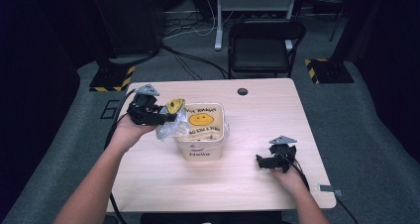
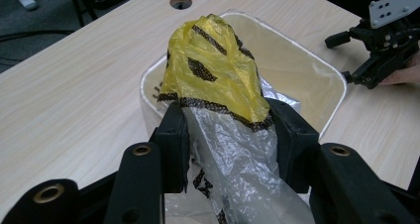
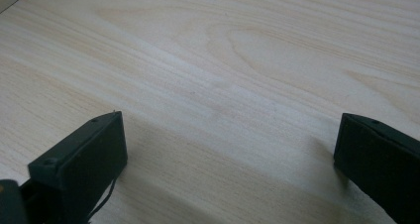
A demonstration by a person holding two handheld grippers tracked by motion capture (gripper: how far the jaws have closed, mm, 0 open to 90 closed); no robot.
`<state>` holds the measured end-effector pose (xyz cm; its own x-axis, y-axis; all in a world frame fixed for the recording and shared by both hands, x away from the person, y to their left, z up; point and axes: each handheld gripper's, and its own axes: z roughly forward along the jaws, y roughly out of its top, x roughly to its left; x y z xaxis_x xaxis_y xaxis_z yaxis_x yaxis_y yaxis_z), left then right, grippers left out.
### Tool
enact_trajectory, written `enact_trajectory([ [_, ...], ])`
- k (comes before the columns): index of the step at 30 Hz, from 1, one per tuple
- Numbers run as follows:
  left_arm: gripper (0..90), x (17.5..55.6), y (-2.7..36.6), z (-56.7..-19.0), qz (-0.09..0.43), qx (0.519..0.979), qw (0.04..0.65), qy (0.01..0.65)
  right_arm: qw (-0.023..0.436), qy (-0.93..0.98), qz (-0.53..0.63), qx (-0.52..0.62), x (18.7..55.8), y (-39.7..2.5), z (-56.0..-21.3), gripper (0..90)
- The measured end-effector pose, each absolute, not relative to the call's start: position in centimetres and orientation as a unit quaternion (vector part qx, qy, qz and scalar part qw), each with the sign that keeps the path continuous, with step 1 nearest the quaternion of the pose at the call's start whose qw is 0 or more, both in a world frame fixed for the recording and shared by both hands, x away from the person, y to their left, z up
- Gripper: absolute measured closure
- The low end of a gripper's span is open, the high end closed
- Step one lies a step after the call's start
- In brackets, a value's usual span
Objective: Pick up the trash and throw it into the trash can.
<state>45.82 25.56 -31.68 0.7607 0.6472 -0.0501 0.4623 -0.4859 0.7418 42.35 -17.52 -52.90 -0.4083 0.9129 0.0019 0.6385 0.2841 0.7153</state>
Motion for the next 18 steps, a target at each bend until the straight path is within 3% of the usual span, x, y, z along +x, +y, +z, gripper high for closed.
enact_trajectory([
  [18,56.0,48.4,21.2,-33.2,0.112,0.862,0.382,0.315,0.209,0.775,0.327,0.499,42.3,-17.5,-52.9,0.0],
])
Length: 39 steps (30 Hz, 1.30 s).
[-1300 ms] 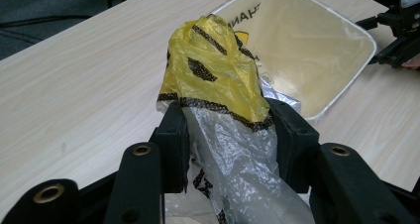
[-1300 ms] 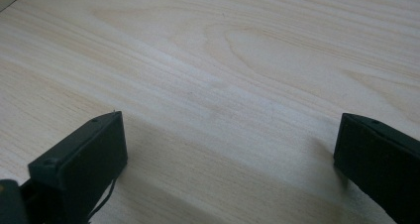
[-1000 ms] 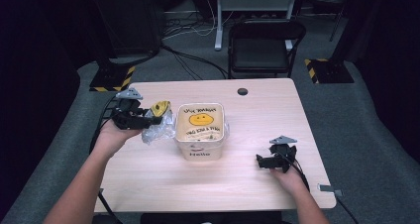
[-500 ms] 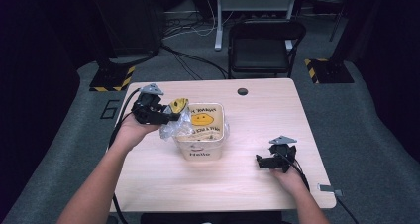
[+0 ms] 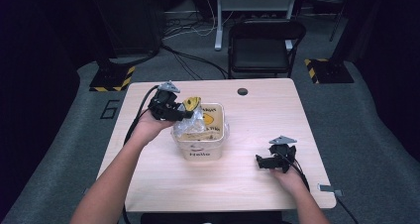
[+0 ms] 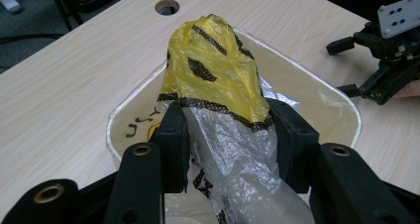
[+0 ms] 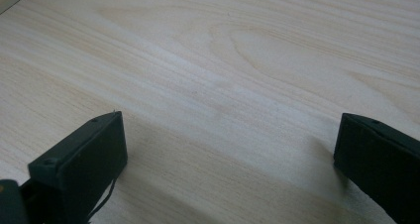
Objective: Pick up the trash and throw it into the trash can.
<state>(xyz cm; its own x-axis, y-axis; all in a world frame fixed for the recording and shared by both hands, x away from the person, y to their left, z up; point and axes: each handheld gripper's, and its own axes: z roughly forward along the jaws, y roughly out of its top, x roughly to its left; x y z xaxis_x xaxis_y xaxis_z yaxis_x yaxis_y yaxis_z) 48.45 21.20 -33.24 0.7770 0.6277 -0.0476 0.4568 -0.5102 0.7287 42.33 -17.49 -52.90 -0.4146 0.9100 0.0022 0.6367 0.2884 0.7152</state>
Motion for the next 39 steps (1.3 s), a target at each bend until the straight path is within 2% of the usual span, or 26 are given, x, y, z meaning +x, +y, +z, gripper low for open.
enact_trajectory([
  [17,53.4,49.6,18.6,-35.3,0.106,0.873,0.375,0.294,0.21,0.777,0.325,0.496,42.3,-17.5,-52.9,0.0],
  [21,47.6,49.7,18.4,-35.5,0.112,0.869,0.376,0.301,0.21,0.777,0.325,0.496,42.3,-17.5,-52.9,0.0],
  [29,29.5,50.0,18.7,-36.1,0.104,0.864,0.371,0.323,0.21,0.777,0.325,0.496,42.3,-17.5,-52.9,0.0],
  [39,30.3,49.3,20.8,-35.3,0.115,0.862,0.37,0.326,0.209,0.775,0.326,0.499,42.2,-17.5,-52.9,0.0],
])
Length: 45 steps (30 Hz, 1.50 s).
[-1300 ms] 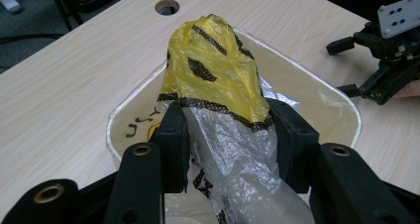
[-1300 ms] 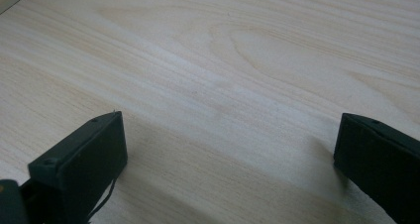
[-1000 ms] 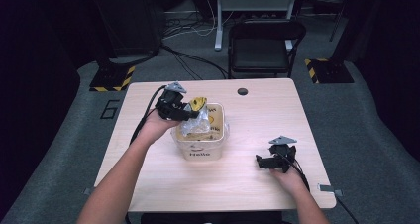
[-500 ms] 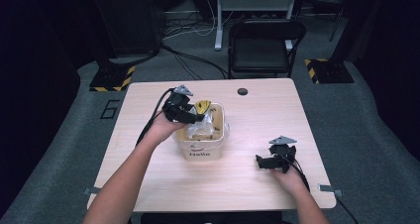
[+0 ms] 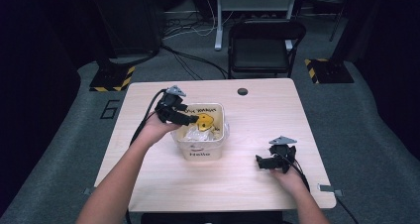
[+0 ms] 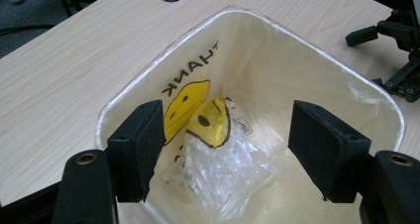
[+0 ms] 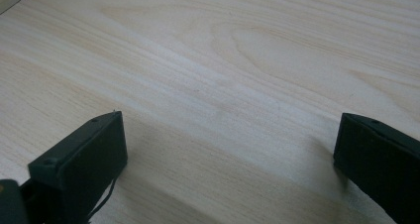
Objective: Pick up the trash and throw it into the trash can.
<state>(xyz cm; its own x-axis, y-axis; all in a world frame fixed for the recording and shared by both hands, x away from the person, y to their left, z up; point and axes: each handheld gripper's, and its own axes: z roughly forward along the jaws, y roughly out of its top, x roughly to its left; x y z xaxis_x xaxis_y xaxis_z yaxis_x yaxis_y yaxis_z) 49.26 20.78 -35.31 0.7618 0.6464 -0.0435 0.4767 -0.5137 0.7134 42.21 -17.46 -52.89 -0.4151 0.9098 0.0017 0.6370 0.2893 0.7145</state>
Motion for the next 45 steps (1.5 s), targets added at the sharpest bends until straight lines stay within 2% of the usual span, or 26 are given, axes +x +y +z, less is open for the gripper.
enact_trajectory([
  [16,31.1,48.4,26.2,-34.4,0.142,0.844,0.375,0.356,0.208,0.772,0.327,0.504,42.2,-17.4,-52.9,0.0],
  [26,31.2,47.5,29.9,-36.4,0.142,0.824,0.381,0.394,0.209,0.774,0.327,0.5,42.2,-17.4,-52.9,0.0],
  [45,31.2,44.7,34.3,-40.6,0.146,0.801,0.387,0.434,0.208,0.772,0.327,0.504,42.2,-17.4,-52.9,0.0],
])
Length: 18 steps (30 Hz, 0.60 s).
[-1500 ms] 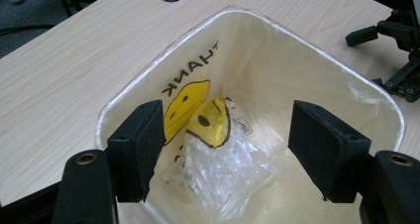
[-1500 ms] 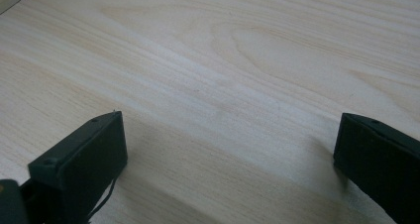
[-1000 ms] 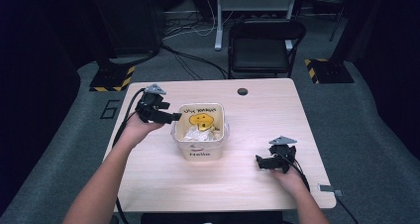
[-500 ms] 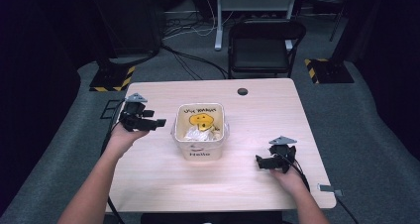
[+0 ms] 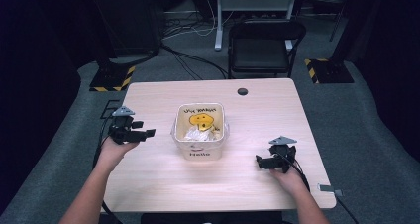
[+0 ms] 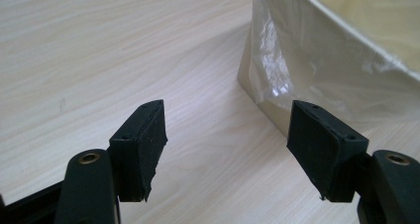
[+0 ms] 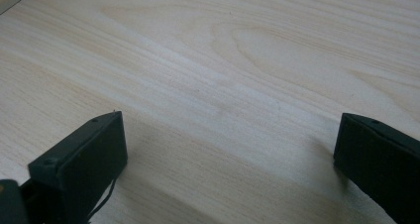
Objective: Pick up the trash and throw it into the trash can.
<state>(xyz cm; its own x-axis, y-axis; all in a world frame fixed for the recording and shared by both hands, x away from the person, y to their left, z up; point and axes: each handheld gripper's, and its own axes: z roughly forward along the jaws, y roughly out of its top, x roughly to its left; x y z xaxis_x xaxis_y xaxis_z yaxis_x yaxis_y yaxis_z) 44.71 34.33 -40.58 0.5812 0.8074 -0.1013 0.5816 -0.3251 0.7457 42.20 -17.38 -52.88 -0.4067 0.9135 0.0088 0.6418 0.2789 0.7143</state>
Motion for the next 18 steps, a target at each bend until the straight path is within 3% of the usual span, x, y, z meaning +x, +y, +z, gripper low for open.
enact_trajectory([
  [18,30.9,42.9,36.1,-46.2,0.136,0.791,0.38,0.46,0.208,0.772,0.327,0.503,42.2,-17.4,-52.9,0.0],
])
